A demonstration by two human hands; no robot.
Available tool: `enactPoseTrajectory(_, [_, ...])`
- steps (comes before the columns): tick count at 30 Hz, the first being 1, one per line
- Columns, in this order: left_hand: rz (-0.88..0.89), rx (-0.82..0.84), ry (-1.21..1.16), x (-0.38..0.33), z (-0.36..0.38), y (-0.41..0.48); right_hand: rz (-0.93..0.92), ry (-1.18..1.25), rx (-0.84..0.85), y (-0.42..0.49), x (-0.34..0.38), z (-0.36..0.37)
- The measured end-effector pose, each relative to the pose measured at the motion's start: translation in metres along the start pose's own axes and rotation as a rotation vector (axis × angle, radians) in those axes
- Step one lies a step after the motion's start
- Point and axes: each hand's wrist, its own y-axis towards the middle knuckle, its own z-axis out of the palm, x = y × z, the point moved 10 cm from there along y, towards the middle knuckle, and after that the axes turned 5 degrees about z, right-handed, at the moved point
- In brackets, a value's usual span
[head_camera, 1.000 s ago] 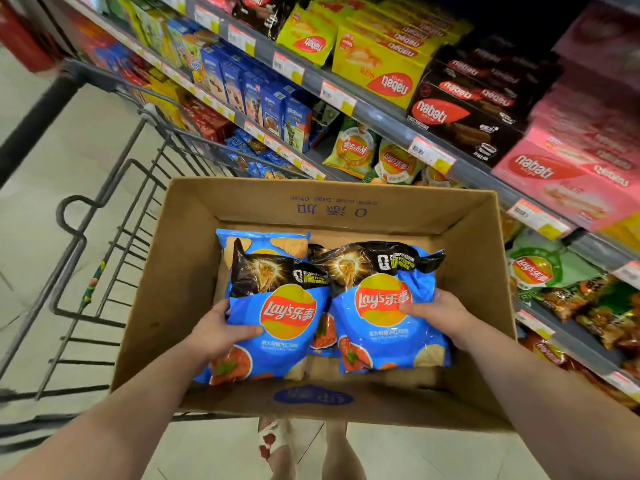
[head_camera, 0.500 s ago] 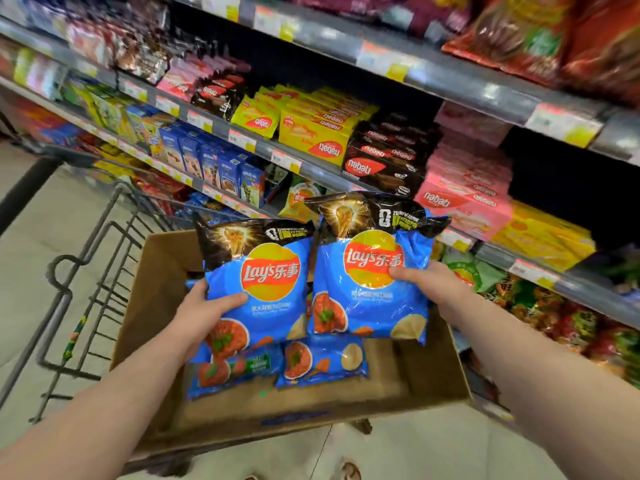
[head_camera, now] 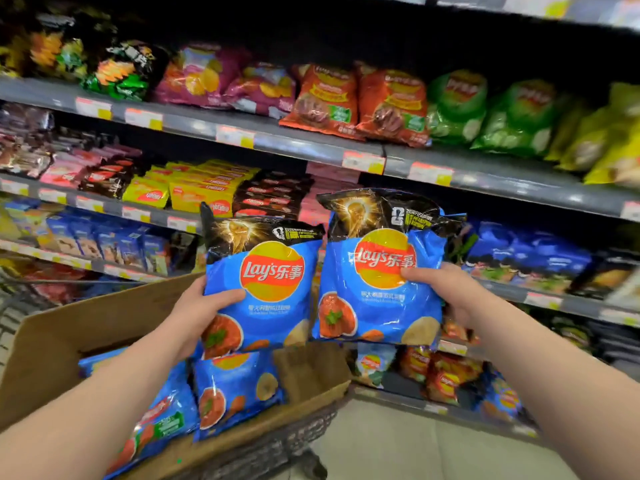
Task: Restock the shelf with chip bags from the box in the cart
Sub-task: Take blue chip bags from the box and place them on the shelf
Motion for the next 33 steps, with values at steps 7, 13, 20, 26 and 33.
enactPoseTrajectory(7, [0.001,0.19,-0.021,0.009,0.191,-0.069,0.007,0.091,-0.233,-0.1,-0.047,-0.204])
enactPoseTrajectory(13, [-0.019,0.384,-0.034,0.022,0.361,-0.147,0.018,0.172,-0.426,-0.191,-0.093,-0.356])
enactPoseTrajectory(20, [-0.028,0.585,0.006,0.024,0.506,-0.214,0.032,0.274,-0.65,-0.278,-0.129,-0.482])
enactPoseTrajectory(26, [0.009,0.76,-0.019,0.024,0.624,-0.246,0.076,0.351,-0.788,-0.325,-0.154,-0.558])
enactPoseTrajectory(33, [0.004,0.913,-0.041,0.032,0.764,-0.256,0.076,0.379,-0.925,-0.333,-0.161,-0.655])
